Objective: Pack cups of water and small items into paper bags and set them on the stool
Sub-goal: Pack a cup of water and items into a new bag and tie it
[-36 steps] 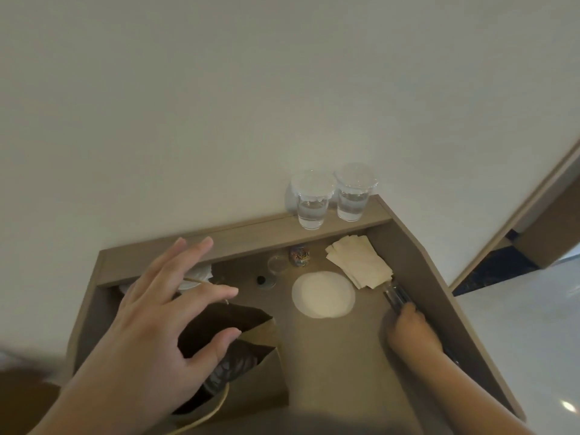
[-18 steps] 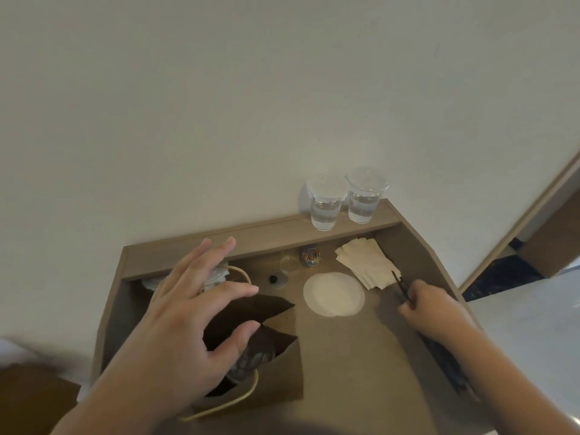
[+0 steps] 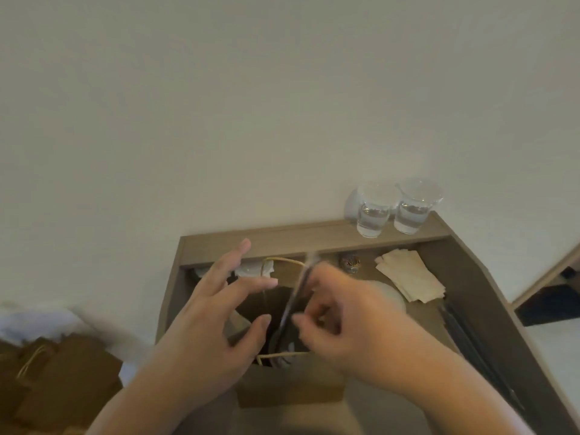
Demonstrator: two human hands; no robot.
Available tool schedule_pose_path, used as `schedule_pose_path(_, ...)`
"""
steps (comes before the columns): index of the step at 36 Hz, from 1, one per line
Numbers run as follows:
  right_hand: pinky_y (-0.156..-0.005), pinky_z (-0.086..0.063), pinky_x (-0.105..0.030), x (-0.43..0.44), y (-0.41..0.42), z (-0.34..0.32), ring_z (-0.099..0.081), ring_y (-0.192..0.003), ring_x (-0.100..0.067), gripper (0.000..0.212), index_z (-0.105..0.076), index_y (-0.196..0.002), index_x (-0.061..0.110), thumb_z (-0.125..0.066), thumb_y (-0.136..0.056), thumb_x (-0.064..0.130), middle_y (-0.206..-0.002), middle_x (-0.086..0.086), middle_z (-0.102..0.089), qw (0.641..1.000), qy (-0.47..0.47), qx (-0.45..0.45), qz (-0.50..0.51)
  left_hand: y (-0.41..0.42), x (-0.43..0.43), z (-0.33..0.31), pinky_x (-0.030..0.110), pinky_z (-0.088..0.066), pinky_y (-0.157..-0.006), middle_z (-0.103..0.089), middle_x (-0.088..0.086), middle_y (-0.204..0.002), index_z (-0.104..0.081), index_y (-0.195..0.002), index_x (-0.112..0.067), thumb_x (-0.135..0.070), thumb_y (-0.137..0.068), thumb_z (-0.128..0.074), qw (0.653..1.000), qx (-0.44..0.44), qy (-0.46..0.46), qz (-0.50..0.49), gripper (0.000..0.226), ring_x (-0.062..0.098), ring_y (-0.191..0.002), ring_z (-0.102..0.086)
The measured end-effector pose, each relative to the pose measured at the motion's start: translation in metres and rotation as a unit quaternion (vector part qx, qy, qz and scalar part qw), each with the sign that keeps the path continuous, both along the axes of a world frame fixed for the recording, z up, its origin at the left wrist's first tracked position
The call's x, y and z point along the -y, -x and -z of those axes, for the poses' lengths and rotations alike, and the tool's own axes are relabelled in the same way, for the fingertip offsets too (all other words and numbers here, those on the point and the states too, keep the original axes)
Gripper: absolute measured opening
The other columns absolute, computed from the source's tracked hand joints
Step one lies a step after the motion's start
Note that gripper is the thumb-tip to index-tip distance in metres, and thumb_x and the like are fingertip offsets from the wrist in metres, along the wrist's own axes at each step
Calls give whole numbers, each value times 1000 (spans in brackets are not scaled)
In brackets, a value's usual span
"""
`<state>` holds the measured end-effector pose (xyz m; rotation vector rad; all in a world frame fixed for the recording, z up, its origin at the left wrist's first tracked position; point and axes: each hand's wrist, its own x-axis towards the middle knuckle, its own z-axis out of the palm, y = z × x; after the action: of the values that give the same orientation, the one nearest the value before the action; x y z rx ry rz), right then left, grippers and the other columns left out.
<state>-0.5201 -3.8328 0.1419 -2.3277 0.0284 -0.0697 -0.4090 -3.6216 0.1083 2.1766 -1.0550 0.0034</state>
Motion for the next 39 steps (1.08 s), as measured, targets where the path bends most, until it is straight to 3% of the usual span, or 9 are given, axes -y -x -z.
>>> schedule_pose_path(4, -68, -50, -16, 10, 0, 13, -67, -74, 0, 36, -51, -128, 49, -69, -99, 37, -87, 17, -72, 1000, 8, -17, -4, -2, -2, 3, 32, -36, -117, -12, -37, -164, -56, -126, -60, -40, -90, -75, 1000, -15, -12, 3, 45, -1, -151, -26)
schedule_pose_path(9, -55, -46, -21, 59, 17, 32, -50, -54, -9, 30, -72, -94, 38, -60, -101, 12, -59, 10, -53, 969, -152, 79, 177, -3, 5, 0, 35, -31, -121, -3, -46, -160, -51, -128, -65, -68, -81, -67, 999, -37, -32, 11, 50, -9, -152, -16)
schedule_pose_path(12, -57, -50, -25, 105, 11, 80, -56, -56, -12, 25, -72, -88, 33, -60, -101, 15, -60, 10, -59, 946, -115, 7, 301, -6, 12, -3, 32, -29, -118, -4, -44, -162, -50, -129, -67, -80, -72, -65, 999, -25, -31, 33, 60, -13, -150, -13)
schedule_pose_path(16, -67, -56, -30, 168, 4, 150, -68, -78, -15, 7, -69, -98, 28, -63, -101, 26, -84, 2, -71, 919, -32, -113, 377, -13, 26, -5, 48, -42, -116, -7, -40, -164, -48, -130, -70, -94, -66, -61, 999, 16, -28, 40, 70, 3, -149, -32)
schedule_pose_path(18, -70, -51, -23, 192, -1, 172, -65, -81, -6, 8, -69, -107, 28, -65, -101, 27, -90, 8, -69, 914, 0, -128, 386, -16, 33, -5, 52, -47, -110, -11, -37, -165, -50, -128, -70, -95, -65, -58, 998, 45, -16, 39, 69, 4, -146, -37)
schedule_pose_path(22, -97, -56, -34, 235, -19, 205, -63, -96, -7, 19, -70, -118, 30, -64, -101, 27, -115, 8, -67, 913, 55, -127, 383, -21, 45, -3, 39, -53, -93, -25, -28, -166, -59, -120, -62, -90, -72, -60, 994, 107, -2, 35, 55, -8, -144, -33)
schedule_pose_path(27, -90, -52, -33, 283, -51, 238, -61, -100, -19, 30, -69, -129, 24, -57, -102, 28, -123, 0, -58, 918, 97, -148, 356, -20, 60, -1, 47, -57, -94, -38, -17, -162, -70, -111, -49, -72, -77, -73, 990, 138, 8, 32, 41, 2, -145, -40)
schedule_pose_path(32, -94, -53, -39, 300, -72, 267, -59, -114, -28, 48, -67, -129, 28, -67, -91, 57, -124, -5, -61, 904, 143, -199, 349, -20, 66, 2, 55, -53, -102, -37, -12, -164, -72, -111, -46, -76, -78, -66, 988, 146, -31, 28, 44, 13, -146, -45)
schedule_pose_path(39, -96, -51, -40, 305, -73, 276, -56, -119, -25, 43, -64, -128, 30, -74, -91, 50, -128, -2, -59, 906, 116, -173, 367, -17, 69, 8, 51, -52, -102, -39, -10, -164, -76, -112, -42, -73, -77, -68, 989, 142, -28, 17, 47, 11, -145, -46)
